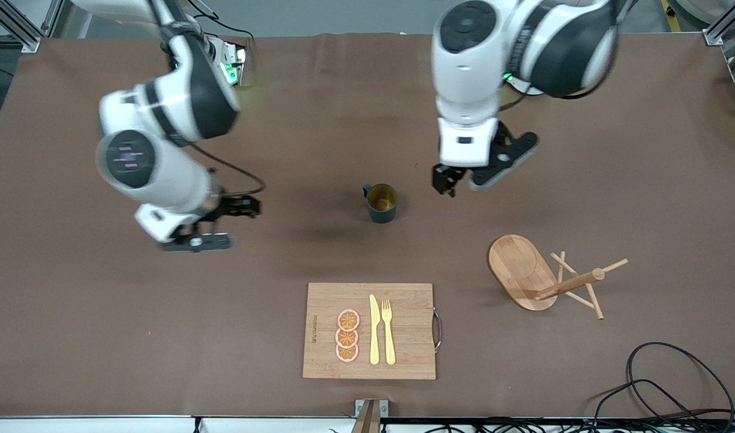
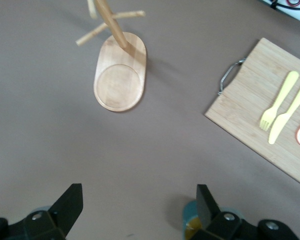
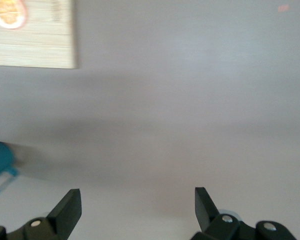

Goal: Pass cup and hang on rack
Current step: 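Set down the mug with the right gripper while the left gripper reaches the handle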

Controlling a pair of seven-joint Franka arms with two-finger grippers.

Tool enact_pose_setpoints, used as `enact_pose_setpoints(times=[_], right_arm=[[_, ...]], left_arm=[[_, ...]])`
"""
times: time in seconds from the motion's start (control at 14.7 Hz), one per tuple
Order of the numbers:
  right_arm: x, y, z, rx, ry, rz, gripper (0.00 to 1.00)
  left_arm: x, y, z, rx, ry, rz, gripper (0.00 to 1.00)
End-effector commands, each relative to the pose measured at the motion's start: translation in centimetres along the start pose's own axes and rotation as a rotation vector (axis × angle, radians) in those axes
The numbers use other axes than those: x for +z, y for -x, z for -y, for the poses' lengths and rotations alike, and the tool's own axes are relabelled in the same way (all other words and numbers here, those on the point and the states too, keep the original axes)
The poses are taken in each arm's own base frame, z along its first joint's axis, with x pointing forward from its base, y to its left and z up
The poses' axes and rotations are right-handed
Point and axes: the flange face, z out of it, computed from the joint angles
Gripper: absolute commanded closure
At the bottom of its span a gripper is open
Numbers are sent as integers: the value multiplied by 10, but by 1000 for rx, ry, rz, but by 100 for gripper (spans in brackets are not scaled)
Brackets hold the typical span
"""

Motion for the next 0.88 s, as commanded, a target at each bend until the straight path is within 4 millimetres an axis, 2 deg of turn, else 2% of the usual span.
enact_pose_setpoints(times=[0.0,0.27,0.41,0.61,0.75,0.82], right_arm=[[-15,15,-65,-44,25,5,0],[-35,28,-153,-8,47,37,0],[-42,32,-193,6,36,29,0],[-48,37,-238,44,26,23,0],[-61,39,-254,25,25,-4,0],[-66,39,-261,25,27,-14,0]], left_arm=[[20,65,-40,-44,-10,-84,0],[67,169,-77,-69,-21,-216,0],[93,214,-83,-66,-35,-279,0],[132,278,-90,-41,-62,-413,0],[160,307,-98,-47,-63,-501,0],[173,314,-103,-55,-65,-527,0]])
